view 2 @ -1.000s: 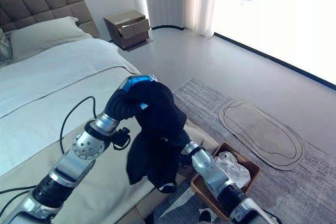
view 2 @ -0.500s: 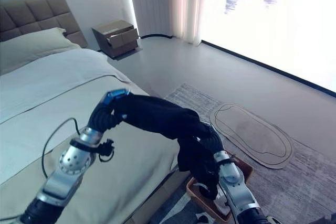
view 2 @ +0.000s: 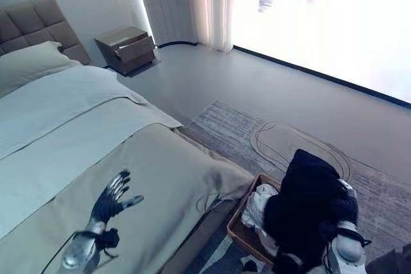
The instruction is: Pick up clothes into the bucket
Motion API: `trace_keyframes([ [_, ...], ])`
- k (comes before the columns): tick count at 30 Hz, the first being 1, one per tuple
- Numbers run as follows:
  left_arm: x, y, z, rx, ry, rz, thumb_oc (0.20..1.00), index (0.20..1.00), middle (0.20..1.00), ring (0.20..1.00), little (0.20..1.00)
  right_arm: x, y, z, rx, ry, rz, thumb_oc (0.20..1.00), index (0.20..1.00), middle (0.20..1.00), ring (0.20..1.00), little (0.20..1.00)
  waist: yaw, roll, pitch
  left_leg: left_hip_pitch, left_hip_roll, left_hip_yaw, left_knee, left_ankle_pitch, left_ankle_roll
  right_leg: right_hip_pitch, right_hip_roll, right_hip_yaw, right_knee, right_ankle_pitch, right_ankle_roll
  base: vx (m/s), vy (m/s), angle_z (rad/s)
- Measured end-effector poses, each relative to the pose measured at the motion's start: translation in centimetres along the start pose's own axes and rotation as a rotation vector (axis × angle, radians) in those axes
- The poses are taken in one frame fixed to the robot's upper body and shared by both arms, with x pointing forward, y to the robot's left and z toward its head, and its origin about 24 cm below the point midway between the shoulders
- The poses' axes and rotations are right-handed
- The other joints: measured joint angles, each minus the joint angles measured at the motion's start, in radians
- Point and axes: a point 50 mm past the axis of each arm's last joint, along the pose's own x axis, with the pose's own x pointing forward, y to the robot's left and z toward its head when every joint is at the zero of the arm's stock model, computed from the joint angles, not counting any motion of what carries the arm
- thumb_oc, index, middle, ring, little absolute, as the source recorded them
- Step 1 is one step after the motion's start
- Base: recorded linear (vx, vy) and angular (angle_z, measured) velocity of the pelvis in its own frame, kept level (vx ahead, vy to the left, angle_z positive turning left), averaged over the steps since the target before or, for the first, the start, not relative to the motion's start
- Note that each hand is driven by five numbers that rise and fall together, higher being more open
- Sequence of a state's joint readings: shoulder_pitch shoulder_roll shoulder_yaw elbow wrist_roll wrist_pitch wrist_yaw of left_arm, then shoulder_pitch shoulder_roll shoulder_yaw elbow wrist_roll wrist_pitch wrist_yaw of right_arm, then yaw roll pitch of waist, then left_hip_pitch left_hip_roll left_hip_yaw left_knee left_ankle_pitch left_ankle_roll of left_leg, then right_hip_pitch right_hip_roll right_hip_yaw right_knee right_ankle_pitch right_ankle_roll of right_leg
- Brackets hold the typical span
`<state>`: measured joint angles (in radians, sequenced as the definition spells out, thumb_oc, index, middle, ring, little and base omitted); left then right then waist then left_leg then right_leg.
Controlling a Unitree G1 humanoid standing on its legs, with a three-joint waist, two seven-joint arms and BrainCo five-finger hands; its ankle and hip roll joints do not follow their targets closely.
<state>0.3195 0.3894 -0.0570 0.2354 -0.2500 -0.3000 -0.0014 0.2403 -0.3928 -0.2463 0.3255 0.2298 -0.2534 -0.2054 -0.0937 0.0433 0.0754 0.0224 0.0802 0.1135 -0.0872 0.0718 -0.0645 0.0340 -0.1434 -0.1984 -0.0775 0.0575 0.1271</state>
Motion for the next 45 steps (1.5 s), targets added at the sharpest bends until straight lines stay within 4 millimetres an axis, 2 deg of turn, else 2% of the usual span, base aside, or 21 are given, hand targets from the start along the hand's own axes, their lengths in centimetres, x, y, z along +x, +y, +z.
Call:
trace_keyframes([
  [3, -0.7, 0.0, -0.6, 0.002, 0.022, 0.008, 1.000, 1.000, 1.000, 1.000, 1.000, 0.0, -0.1, -0.1, -0.003, 0.006, -0.010, 0.200, 0.200, 0.200, 0.200, 0.200, 0.005, 0.013, 0.012, -0.002, -0.001, 0.000, 0.000, 0.000, 0.000, -0.003, -0.001, 0.000, 0.003, 0.000, 0.000, -0.07, -0.002, 0.00],
  [8, -0.4, -0.5, 0.1, -0.024, -0.028, 0.028, 1.000, 1.000, 1.000, 1.000, 1.000, 0.9, 0.0, 0.4, -0.005, -0.016, -0.054, 0.200, 0.200, 0.200, 0.200, 0.200, 0.010, 0.038, 0.052, -0.055, -0.001, -0.005, 0.033, 0.002, 0.001, -0.059, -0.007, 0.001, 0.045, -0.008, -0.004, -0.16, -0.002, 0.01],
  [11, 0.7, -0.9, 3.5, -0.043, -0.196, 0.035, 1.000, 1.000, 1.000, 1.000, 1.000, 2.6, 0.3, 1.4, -0.010, -0.048, -0.109, 0.200, 0.200, 0.200, 0.200, 0.200, 0.027, 0.051, 0.126, -0.139, 0.000, -0.010, 0.092, 0.003, 0.003, -0.150, -0.018, 0.004, 0.127, -0.022, -0.004, -0.24, 0.001, 0.05],
  [12, 1.4, -0.8, 5.2, -0.052, -0.281, 0.050, 1.000, 1.000, 1.000, 1.000, 1.000, 3.5, 1.0, 2.0, 0.002, -0.060, -0.126, 0.200, 0.200, 0.200, 0.200, 0.200, 0.046, 0.053, 0.167, -0.178, -0.001, -0.010, 0.118, 0.017, 0.011, -0.202, -0.019, 0.003, 0.179, -0.028, -0.001, -0.24, 0.005, 0.03],
  [13, 1.6, -0.8, 6.1, -0.050, -0.318, 0.053, 1.000, 1.000, 1.000, 1.000, 1.000, 4.0, 1.4, 2.6, 0.015, -0.077, -0.132, 0.200, 0.200, 0.200, 0.200, 0.200, 0.040, 0.044, 0.192, -0.203, 0.000, -0.010, 0.139, 0.004, 0.006, -0.237, -0.031, 0.013, 0.211, -0.045, -0.009, -0.19, -0.009, -0.01],
  [15, 2.4, -0.7, 8.6, -0.052, -0.432, 0.062, 1.000, 1.000, 1.000, 1.000, 1.000, 5.6, 2.5, 4.7, 0.050, -0.136, -0.167, 0.200, 0.200, 0.200, 0.200, 0.200, 0.056, 0.045, 0.265, -0.274, -0.006, -0.011, 0.178, 0.006, 0.011, -0.334, -0.043, 0.025, 0.312, -0.063, -0.012, -0.19, -0.013, 0.00],
  [16, 2.6, -0.6, 9.5, -0.056, -0.469, 0.064, 1.000, 1.000, 1.000, 1.000, 1.000, 5.9, 2.6, 5.2, 0.060, -0.147, -0.182, 0.200, 0.200, 0.200, 0.200, 0.200, 0.050, 0.037, 0.291, -0.296, -0.009, -0.010, 0.192, 0.005, 0.010, -0.365, -0.054, 0.030, 0.339, -0.074, -0.016, -0.18, 0.013, 0.10],
  [17, 2.8, -0.5, 10.4, -0.062, -0.508, 0.070, 1.000, 1.000, 1.000, 1.000, 1.000, 6.6, 3.1, 6.0, 0.080, -0.162, -0.201, 0.200, 0.200, 0.200, 0.200, 0.200, 0.054, 0.045, 0.336, -0.323, -0.013, -0.013, 0.208, 0.005, 0.011, -0.397, -0.062, 0.034, 0.379, -0.080, -0.017, -0.19, 0.027, 0.09],
  [21, 2.0, 0.0, 12.3, -0.070, -0.600, 0.089, 1.000, 1.000, 1.000, 1.000, 1.000, 8.1, 3.6, 7.1, 0.132, -0.153, -0.271, 0.200, 0.200, 0.200, 0.200, 0.200, 0.060, 0.046, 0.387, -0.440, -0.025, -0.012, 0.281, 0.000, 0.011, -0.545, -0.089, 0.055, 0.508, -0.123, -0.026, -0.14, 0.019, 0.08],
  [23, 1.9, -0.1, 13.0, -0.075, -0.635, 0.091, 1.000, 1.000, 1.000, 1.000, 1.000, 8.5, 3.8, 7.6, 0.154, -0.154, -0.283, 0.200, 0.200, 0.200, 0.200, 0.200, 0.062, 0.050, 0.413, -0.471, -0.025, -0.014, 0.311, -0.005, 0.011, -0.578, -0.093, 0.060, 0.540, -0.131, -0.032, -0.13, 0.005, 0.03],
  [26, 1.5, -0.4, 15.0, -0.110, -0.733, 0.085, 1.000, 1.000, 1.000, 1.000, 1.000, 9.3, 3.9, 8.5, 0.121, -0.169, -0.278, 0.200, 0.200, 0.200, 0.200, 0.200, 0.075, 0.055, 0.441, -0.586, -0.022, -0.016, 0.431, -0.043, 0.008, -0.690, -0.103, 0.082, 0.650, -0.170, -0.043, -0.10, 0.013, -0.02],
  [28, 1.4, -0.5, 15.6, -0.124, -0.757, 0.085, 1.000, 1.000, 1.000, 1.000, 1.000, 9.9, 4.0, 8.6, 0.093, -0.149, -0.284, 0.200, 0.200, 0.200, 0.200, 0.200, 0.082, 0.058, 0.444, -0.635, -0.020, -0.020, 0.484, -0.051, 0.008, -0.735, -0.103, 0.089, 0.688, -0.176, -0.046, -0.11, 0.003, -0.03],
  [29, 1.0, -0.7, 16.5, -0.149, -0.799, 0.071, 1.000, 1.000, 1.000, 1.000, 1.000, 10.9, 3.7, 8.9, 0.016, -0.134, -0.276, 0.200, 0.200, 0.200, 0.200, 0.200, 0.085, 0.058, 0.444, -0.692, -0.015, -0.027, 0.552, -0.077, 0.010, -0.785, -0.105, 0.096, 0.743, -0.195, -0.051, -0.08, -0.005, 0.06],
  [32, 0.7, -0.8, 17.8, -0.148, -0.865, 0.053, 1.000, 1.000, 1.000, 1.000, 1.000, 12.4, 3.0, 11.9, 0.004, -0.165, -0.309, 0.200, 0.200, 0.200, 0.200, 0.200, 0.090, 0.062, 0.452, -0.788, -0.016, -0.044, 0.631, -0.094, 0.006, -0.874, -0.116, 0.099, 0.827, -0.227, -0.054, 0.05, 0.005, 0.14],
  [33, 0.7, -0.8, 17.7, -0.148, -0.863, 0.055, 1.000, 1.000, 1.000, 1.000, 1.000, 12.6, 3.1, 12.4, 0.012, -0.176, -0.311, 0.200, 0.200, 0.200, 0.200, 0.200, 0.090, 0.062, 0.453, -0.795, -0.015, -0.048, 0.636, -0.096, 0.004, -0.881, -0.115, 0.097, 0.831, -0.228, -0.054, 0.00, 0.041, 0.05],
  [34, 0.8, -0.9, 17.7, -0.149, -0.861, 0.048, 1.000, 1.000, 1.000, 1.000, 1.000, 13.1, 3.1, 13.3, 0.011, -0.184, -0.316, 0.200, 0.200, 0.200, 0.200, 0.200, 0.107, 0.064, 0.452, -0.799, -0.017, -0.055, 0.640, -0.099, 0.003, -0.886, -0.112, 0.098, 0.834, -0.228, -0.055, 0.00, 0.065, -0.02],
  [40, 1.0, -1.6, 17.9, -0.165, -0.863, 0.020, 1.000, 1.000, 1.000, 1.000, 1.000, 14.1, 1.5, 18.2, -0.014, -0.298, -0.360, 0.200, 0.200, 0.200, 0.200, 0.200, 0.138, 0.065, 0.452, -0.841, -0.032, -0.059, 0.604, -0.098, 0.003, -0.935, -0.114, 0.104, 0.810, -0.227, -0.053, 0.00, 0.023, 0.01],
  [45, 1.0, -1.6, 18.3, -0.171, -0.878, 0.029, 1.000, 1.000, 1.000, 1.000, 1.000, 14.1, 1.4, 19.9, 0.001, -0.356, -0.362, 0.200, 0.200, 0.200, 0.200, 0.200, 0.138, 0.064, 0.452, -0.838, -0.043, -0.059, 0.588, -0.097, 0.005, -0.929, -0.121, 0.106, 0.799, -0.227, -0.053, 0.02, 0.015, 0.07],
])
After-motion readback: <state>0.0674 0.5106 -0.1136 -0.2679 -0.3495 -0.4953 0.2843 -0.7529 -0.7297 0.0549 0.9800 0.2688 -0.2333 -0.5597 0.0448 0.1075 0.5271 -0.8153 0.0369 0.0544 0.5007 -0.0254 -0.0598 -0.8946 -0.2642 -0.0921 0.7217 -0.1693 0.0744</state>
